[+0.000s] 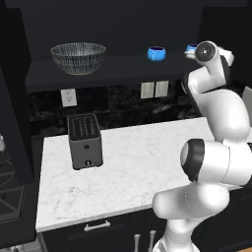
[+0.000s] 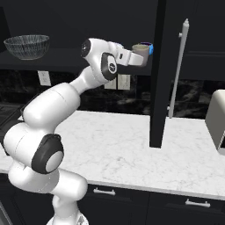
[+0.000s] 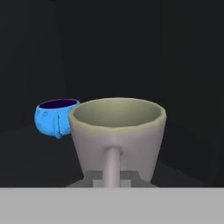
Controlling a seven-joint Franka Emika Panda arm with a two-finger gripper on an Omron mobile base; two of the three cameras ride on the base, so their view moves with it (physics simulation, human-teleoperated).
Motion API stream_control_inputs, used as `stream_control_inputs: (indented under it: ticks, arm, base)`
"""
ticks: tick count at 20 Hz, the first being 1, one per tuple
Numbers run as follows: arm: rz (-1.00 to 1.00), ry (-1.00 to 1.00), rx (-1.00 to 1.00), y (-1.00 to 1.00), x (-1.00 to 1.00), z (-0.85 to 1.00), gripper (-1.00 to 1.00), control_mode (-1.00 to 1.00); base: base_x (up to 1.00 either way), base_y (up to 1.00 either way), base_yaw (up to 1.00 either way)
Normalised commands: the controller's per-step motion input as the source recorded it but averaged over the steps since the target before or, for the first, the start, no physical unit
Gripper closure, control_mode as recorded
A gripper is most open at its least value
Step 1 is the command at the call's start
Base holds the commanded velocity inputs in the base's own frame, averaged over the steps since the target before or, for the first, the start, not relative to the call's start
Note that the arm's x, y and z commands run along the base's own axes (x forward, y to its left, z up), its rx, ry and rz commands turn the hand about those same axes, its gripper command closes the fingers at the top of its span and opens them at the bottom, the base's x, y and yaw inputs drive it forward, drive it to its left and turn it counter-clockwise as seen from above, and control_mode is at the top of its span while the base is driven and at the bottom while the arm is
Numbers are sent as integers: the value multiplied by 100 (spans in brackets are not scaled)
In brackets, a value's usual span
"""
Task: Gather all objects into one cabinet and sort the glasses and bowls to opposite sides.
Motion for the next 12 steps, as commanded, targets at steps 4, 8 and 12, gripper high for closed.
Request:
stream_control_inputs:
  ticks: [4,8,12]
  arm:
    - [0,0,0,-12,17,0,100,-100]
    - [0,0,0,-7,16,0,100,-100]
    - [0,0,0,-6,12,0,100,-100]
  base:
    - [0,0,0]
    - [0,0,0]
    - [0,0,0]
